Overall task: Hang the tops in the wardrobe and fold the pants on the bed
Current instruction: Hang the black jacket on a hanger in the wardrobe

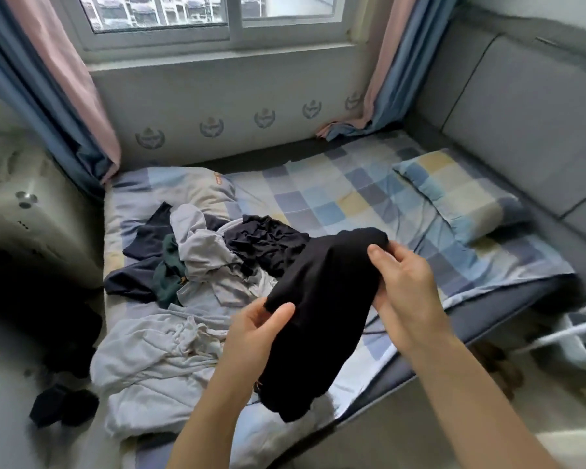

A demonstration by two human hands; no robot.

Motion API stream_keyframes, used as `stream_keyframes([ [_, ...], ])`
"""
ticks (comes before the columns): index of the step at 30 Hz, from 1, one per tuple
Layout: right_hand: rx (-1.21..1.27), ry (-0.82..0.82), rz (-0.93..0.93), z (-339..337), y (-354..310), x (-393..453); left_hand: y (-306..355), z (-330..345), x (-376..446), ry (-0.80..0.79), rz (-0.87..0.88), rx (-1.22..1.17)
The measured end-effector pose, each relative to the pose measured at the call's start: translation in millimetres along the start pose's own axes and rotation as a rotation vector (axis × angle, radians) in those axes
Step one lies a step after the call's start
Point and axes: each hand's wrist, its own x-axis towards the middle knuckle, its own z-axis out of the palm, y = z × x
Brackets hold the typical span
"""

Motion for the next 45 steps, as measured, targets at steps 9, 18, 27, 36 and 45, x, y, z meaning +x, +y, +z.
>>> stream_keyframes([
  [9, -0.067, -0.161, -0.122, -103, -43, -17, 79, 122, 16, -0.248, 0.195, -0.089],
  [18, -0.304, 0.097, -0.185, -207, -76, -57, 132, 299, 5, -0.501, 0.395, 0.052],
  [27, -0.336, 0.585, -0.59, -332, -214, -72, 153, 455, -7, -0.871, 0.454, 0.397],
  [36, -0.258, 0.752, -0.592, -448, -303, -83, 80, 578, -46, -1.231, 0.448, 0.547],
  [45, -0.132, 0.928, -0.656, -552, -337, -150, -1, 672, -62, -1.052, 0.598, 0.838],
])
